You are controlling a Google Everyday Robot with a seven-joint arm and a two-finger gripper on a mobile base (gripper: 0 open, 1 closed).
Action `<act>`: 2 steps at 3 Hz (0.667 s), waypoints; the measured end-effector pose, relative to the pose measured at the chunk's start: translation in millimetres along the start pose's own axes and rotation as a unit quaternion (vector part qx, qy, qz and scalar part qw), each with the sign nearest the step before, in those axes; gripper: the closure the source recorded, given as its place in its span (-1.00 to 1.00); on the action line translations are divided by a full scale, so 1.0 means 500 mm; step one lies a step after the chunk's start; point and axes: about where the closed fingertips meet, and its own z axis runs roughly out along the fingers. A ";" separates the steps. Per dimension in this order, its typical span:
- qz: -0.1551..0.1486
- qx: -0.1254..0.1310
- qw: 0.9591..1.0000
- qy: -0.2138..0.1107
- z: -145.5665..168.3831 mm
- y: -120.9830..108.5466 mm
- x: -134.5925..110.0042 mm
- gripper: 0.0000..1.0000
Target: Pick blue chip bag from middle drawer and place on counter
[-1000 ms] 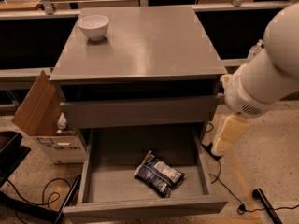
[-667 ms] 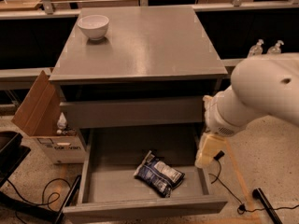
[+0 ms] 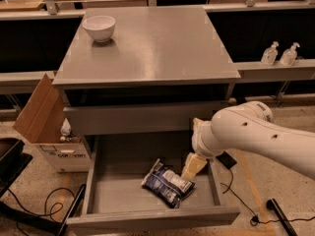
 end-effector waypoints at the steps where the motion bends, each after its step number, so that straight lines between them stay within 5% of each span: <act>1: 0.000 0.000 1.000 0.000 0.000 0.000 0.000 -1.00; 2: -0.020 -0.034 0.999 0.025 0.103 0.059 0.007 -1.00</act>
Offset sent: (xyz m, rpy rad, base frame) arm -0.0110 0.0435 -0.1094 -0.1051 0.1326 0.0881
